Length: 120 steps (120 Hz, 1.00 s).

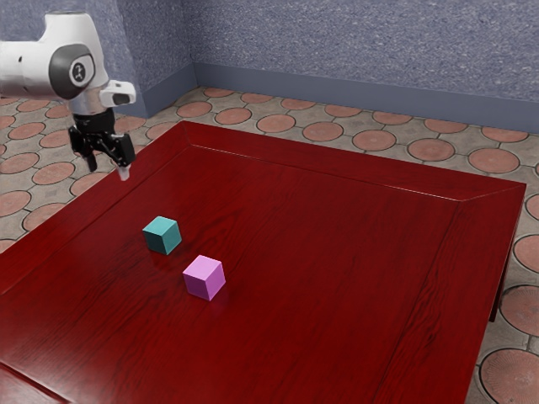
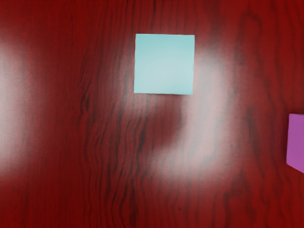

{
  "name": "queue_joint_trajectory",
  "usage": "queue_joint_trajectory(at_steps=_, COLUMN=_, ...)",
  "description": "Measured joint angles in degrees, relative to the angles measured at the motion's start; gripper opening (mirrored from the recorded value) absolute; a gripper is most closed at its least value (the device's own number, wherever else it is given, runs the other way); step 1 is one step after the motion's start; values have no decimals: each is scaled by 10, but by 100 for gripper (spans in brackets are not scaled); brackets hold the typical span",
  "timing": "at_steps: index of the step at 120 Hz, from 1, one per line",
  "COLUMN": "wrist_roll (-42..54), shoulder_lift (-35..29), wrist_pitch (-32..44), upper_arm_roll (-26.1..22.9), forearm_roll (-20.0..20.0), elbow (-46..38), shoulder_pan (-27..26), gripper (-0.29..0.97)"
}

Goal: Pick up the blue block with one arm, and put the blue block on the pink block with one arm

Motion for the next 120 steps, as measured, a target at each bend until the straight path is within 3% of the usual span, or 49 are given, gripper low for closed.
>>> queue_joint_trajectory(at_steps=49, wrist_roll=38, shoulder_lift=104, wrist_pitch=134, upper_arm_roll=4, forearm_roll=-25, elbow=-14, shoulder_pan=-4, gripper=68)
queue_joint_trajectory(at_steps=120, wrist_roll=63, shoulder_lift=184, wrist_pitch=178, upper_arm_roll=4, forearm_roll=-45, elbow=0, shoulder_pan=-9, gripper=68)
